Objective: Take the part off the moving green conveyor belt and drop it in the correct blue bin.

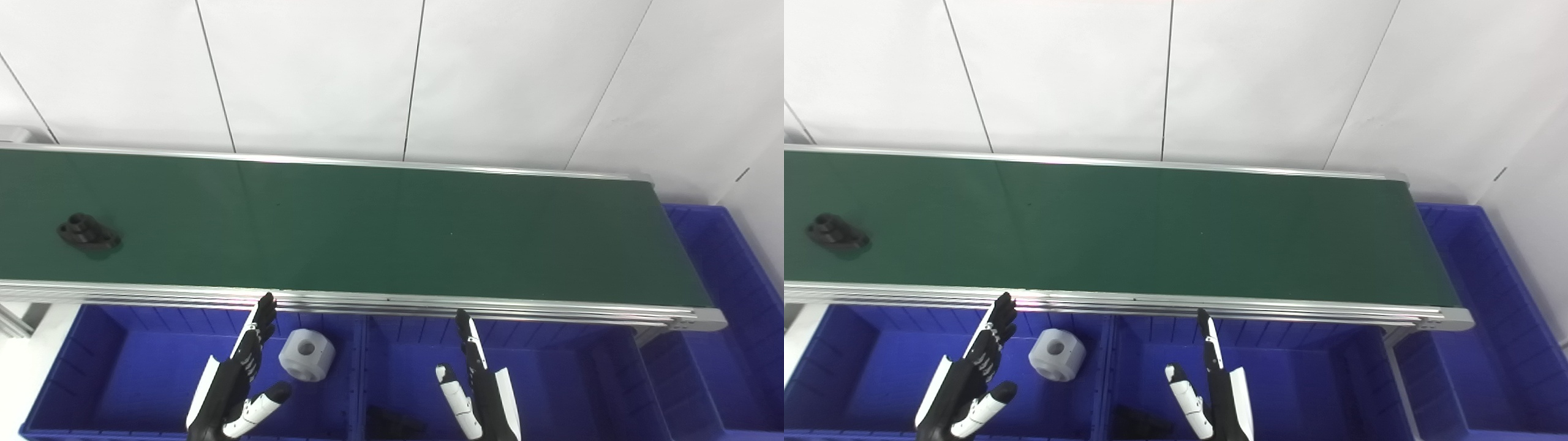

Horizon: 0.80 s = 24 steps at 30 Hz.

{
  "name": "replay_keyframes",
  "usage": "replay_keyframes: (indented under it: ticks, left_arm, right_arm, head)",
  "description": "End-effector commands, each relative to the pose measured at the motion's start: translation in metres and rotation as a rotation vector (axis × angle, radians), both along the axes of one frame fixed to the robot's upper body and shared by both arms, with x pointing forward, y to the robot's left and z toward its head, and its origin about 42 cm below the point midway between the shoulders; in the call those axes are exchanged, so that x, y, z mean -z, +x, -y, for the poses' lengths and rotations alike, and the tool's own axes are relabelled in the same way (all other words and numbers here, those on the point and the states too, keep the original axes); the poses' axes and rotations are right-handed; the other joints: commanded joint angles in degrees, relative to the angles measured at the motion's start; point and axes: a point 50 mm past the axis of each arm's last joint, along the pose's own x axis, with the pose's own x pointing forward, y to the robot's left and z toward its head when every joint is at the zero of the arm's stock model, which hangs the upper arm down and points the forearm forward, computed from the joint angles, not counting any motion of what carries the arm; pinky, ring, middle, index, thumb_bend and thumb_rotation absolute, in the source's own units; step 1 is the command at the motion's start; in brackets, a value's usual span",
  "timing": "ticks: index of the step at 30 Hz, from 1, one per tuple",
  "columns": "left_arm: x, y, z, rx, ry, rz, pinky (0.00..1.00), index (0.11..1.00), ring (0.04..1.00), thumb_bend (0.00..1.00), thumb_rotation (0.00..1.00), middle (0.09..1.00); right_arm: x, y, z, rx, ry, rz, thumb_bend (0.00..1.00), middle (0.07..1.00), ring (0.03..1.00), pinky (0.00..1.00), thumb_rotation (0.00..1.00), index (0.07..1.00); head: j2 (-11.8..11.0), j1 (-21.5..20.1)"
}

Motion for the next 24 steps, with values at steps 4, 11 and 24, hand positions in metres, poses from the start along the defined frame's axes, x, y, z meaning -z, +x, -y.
replay_keyframes:
  ticks: [4, 11, 24]
  left_arm:
    - [-0.006, 0.003, -0.001, -0.004, -0.021, 0.050, 0.98, 0.991, 1.000, 0.65, 0.70, 1.000]
    - [0.005, -0.004, 0.011, -0.033, -0.009, 0.010, 0.90, 0.946, 0.944, 0.72, 0.69, 0.960]
    - [0.010, 0.003, 0.020, -0.043, -0.027, -0.001, 0.77, 0.867, 0.869, 0.82, 0.55, 0.894]
  right_arm:
    - [-0.008, 0.001, -0.005, -0.014, 0.036, 0.066, 0.65, 0.986, 0.997, 0.99, 0.95, 1.000]
    - [0.003, -0.007, 0.009, -0.014, 0.084, 0.061, 0.68, 0.998, 0.999, 1.00, 0.94, 1.000]
    - [0.011, -0.003, 0.020, -0.022, 0.068, 0.104, 0.64, 1.000, 1.000, 1.00, 1.00, 1.000]
  head:
    - [-0.60, 0.99]
    - [-7.02, 15.27]
    - [-12.16, 20.86]
